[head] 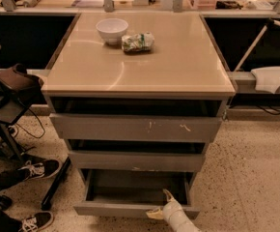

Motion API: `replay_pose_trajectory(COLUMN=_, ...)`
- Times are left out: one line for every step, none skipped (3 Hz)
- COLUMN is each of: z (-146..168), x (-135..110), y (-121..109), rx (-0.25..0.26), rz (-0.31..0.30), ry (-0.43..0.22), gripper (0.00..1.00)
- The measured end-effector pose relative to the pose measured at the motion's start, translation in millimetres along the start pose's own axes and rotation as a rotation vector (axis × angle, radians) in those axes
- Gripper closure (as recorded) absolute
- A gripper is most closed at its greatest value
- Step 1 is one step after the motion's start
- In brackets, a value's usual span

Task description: Open bottom drawer

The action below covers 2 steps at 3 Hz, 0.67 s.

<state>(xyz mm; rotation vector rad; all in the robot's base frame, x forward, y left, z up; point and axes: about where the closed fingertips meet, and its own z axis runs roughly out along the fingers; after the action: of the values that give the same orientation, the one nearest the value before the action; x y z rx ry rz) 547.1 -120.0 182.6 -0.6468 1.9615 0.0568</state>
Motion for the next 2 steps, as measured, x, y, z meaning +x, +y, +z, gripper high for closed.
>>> replay_pose_trajectory(z=-1, x=0, y=0, rx=0.001, rz=0.001, ry=0.000, gripper=1.00)
replay_pose_trajectory(z=-15, x=9, y=11, rx=0.026, rz=0.028, ry=0.005, gripper=1.00)
